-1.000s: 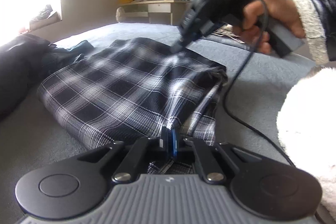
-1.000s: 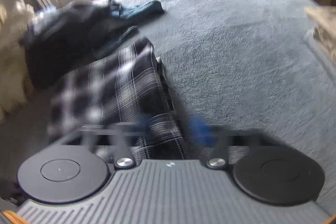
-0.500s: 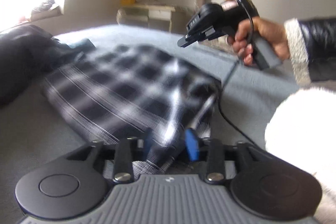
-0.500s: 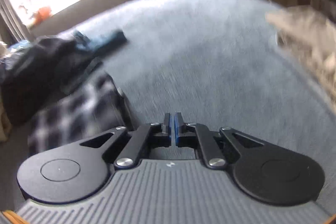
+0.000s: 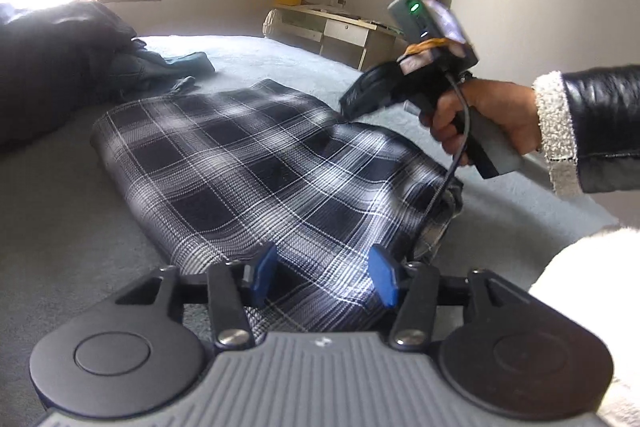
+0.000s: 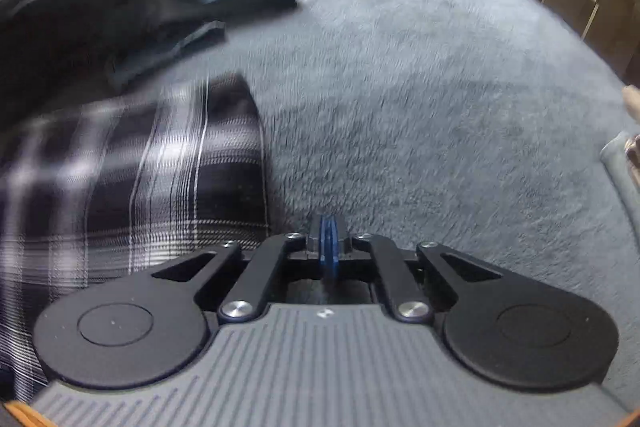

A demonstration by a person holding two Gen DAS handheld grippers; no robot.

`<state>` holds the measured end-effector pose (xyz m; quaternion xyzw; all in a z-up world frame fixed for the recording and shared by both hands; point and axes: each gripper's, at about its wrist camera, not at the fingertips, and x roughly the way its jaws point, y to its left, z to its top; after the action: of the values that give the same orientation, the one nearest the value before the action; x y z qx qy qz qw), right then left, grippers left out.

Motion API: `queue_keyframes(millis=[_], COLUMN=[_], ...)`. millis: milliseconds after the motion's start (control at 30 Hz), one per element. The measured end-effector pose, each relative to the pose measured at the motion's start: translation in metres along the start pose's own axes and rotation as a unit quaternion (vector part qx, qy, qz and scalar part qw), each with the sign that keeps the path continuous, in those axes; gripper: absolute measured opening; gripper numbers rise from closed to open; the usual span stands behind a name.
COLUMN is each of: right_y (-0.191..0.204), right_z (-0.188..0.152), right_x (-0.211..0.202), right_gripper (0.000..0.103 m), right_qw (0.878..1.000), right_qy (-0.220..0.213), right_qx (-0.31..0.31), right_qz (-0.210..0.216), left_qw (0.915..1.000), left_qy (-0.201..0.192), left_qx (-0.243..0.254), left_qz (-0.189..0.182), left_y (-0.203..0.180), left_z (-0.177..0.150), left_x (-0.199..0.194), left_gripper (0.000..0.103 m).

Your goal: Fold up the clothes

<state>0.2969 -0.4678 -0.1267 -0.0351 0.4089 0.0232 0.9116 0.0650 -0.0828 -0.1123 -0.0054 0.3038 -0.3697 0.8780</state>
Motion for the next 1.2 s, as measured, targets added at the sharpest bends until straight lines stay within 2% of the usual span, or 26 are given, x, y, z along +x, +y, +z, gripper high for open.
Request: queue_keyframes(millis=[133, 167, 233, 267, 300, 367, 433, 467, 533, 567, 633, 700, 800, 833, 900, 1000, 1033, 1067, 1100, 1200], right_y=[0.020, 0.026, 0.036, 0.041, 0.044, 0.037, 0.015, 0.003, -0.009, -0.005, 0.001, 0.011, 0.027, 0.028, 0.022, 0.020, 0.026, 0.033, 0.042, 0.076], right_z=[0.017, 0.021, 0.026, 0.028, 0.027, 0.016, 0.009, 0.013, 0.022, 0.021, 0.030, 0.036, 0.041, 0.037, 0.039, 0.048, 0.050, 0.052, 0.053, 0.055], right_x=[-0.038, -0.045, -0.044, -0.042, -0.028, 0.011, 0.029, 0.030, 0.024, 0.017, 0.000, -0.006, 0.024, 0.034, 0.039, 0.034, 0.028, 0.022, 0.011, -0.009], right_gripper=[0.004, 0.004, 0.003, 0.003, 0.003, 0.004, 0.003, 0.001, 0.007, 0.007, 0.007, 0.007, 0.004, 0.004, 0.004, 0.005, 0.007, 0.007, 0.007, 0.007], right_qw=[0.995, 0.993, 0.991, 0.989, 0.991, 0.997, 1.000, 0.999, 0.995, 0.995, 0.993, 0.990, 0.994, 0.994, 0.992, 0.990, 0.991, 0.991, 0.989, 0.971], right_qy=[-0.083, -0.099, -0.106, -0.105, -0.085, -0.023, -0.016, -0.008, -0.011, -0.028, -0.064, -0.074, -0.013, -0.009, -0.029, -0.031, -0.033, -0.036, -0.044, -0.032], right_qx=[-0.049, -0.058, -0.074, -0.081, -0.084, -0.065, 0.003, 0.045, 0.092, 0.093, 0.079, 0.064, 0.038, 0.037, 0.065, 0.105, 0.094, 0.083, 0.065, 0.007], right_qz=[-0.010, 0.002, 0.043, 0.060, 0.062, 0.037, 0.021, 0.025, 0.023, 0.029, 0.063, 0.103, 0.105, 0.102, 0.100, 0.086, 0.091, 0.099, 0.125, 0.236], left_qw=[0.9995, 0.9992, 0.9986, 0.9983, 0.9980, 0.9970, 0.9961, 0.9958, 0.9945, 0.9937, 0.9922, 0.9911, 0.9905, 0.9903, 0.9896, 0.9881, 0.9870, 0.9858, 0.9848, 0.9833], left_qy=[-0.004, -0.005, -0.008, -0.009, -0.010, -0.013, -0.016, -0.017, -0.021, -0.023, -0.026, -0.028, -0.029, -0.029, -0.028, -0.028, -0.029, -0.030, -0.031, -0.032], left_qx=[-0.024, -0.032, -0.041, -0.046, -0.050, -0.060, -0.067, -0.069, -0.078, -0.083, -0.093, -0.101, -0.104, -0.106, -0.111, -0.122, -0.129, -0.135, -0.141, -0.149], left_qz=[-0.018, -0.023, -0.031, -0.035, -0.038, -0.048, -0.055, -0.059, -0.067, -0.071, -0.078, -0.083, -0.085, -0.086, -0.087, -0.090, -0.092, -0.095, -0.097, -0.099], left_y=[0.008, 0.010, 0.013, 0.013, 0.014, 0.017, 0.020, 0.021, 0.025, 0.027, 0.030, 0.033, 0.033, 0.033, 0.033, 0.035, 0.036, 0.038, 0.040, 0.042], left_z=[0.001, 0.001, 0.001, -0.001, -0.002, -0.003, -0.005, -0.006, -0.009, -0.010, -0.011, -0.012, -0.012, -0.013, -0.014, -0.016, -0.017, -0.017, -0.018, -0.022], left_x=[-0.002, -0.002, -0.002, -0.002, -0.002, -0.001, -0.001, -0.001, -0.002, -0.002, -0.002, -0.001, -0.003, -0.005, -0.008, -0.014, -0.016, -0.018, -0.019, -0.025], left_gripper=[0.053, 0.054, 0.054, 0.055, 0.055, 0.055, 0.055, 0.057, 0.057, 0.056, 0.056, 0.057, 0.056, 0.056, 0.057, 0.057, 0.057, 0.058, 0.058, 0.058])
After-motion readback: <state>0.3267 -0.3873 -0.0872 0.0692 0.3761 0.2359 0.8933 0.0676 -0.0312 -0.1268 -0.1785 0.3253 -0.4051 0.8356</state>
